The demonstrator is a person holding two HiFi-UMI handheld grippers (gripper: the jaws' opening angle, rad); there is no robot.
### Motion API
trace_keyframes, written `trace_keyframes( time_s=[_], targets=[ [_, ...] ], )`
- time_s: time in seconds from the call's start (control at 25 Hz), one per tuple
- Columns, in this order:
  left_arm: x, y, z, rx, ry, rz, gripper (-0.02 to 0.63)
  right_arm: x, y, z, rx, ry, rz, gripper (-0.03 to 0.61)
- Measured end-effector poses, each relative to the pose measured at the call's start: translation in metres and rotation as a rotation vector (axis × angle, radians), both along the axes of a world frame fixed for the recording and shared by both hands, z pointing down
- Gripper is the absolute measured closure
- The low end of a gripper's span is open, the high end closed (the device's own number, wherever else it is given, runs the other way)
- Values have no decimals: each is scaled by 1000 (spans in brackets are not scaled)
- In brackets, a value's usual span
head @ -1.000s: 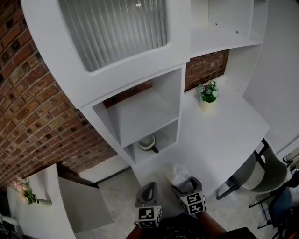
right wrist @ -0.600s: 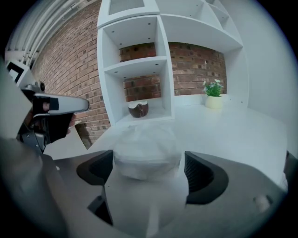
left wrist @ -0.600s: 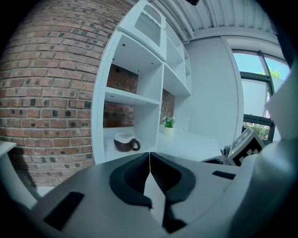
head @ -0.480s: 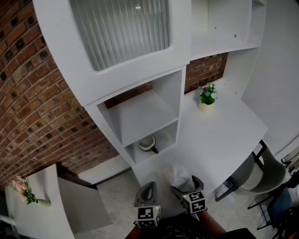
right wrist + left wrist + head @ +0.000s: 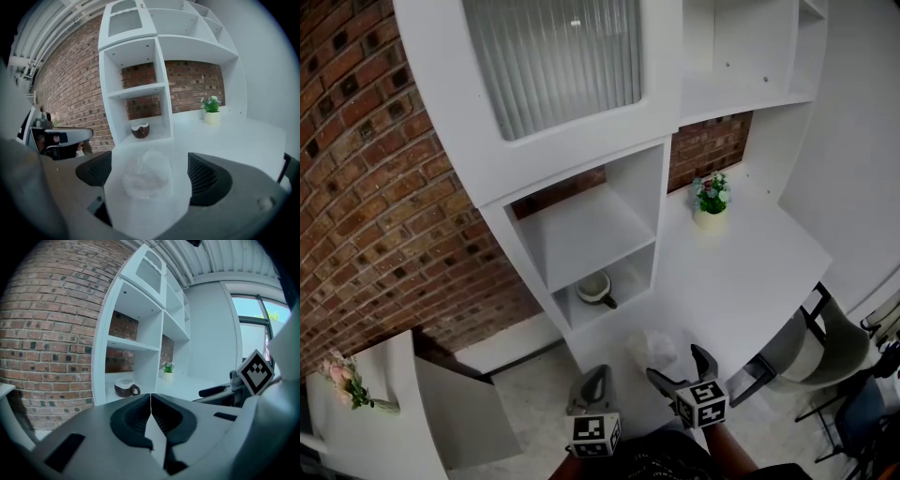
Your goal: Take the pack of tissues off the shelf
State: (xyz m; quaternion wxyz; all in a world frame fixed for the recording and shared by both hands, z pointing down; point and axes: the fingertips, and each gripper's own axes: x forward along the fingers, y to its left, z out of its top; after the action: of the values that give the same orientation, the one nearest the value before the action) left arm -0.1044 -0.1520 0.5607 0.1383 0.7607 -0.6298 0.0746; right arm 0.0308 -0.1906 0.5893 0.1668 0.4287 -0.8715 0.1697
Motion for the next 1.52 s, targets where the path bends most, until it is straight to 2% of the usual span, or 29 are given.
trace_keyframes(
  time_s=[0.4, 0.6, 0.68, 0.84, 1.52],
  targets=[
    [4, 9, -30, 61, 26, 9, 603, -3, 11, -49, 121, -66, 1, 89],
    [6, 16, -39, 86, 33, 16, 602, 2, 21, -55, 130, -87, 19, 95],
    [3, 17, -43, 99, 32, 14, 601, 1, 23, -58, 155, -77, 26, 117],
    [0, 19, -43, 104, 29, 8, 601, 2, 24, -58, 218, -43, 43, 246],
    [1, 18, -45, 112, 28, 23, 601, -6, 28, -65, 261, -41, 58, 554]
  ],
)
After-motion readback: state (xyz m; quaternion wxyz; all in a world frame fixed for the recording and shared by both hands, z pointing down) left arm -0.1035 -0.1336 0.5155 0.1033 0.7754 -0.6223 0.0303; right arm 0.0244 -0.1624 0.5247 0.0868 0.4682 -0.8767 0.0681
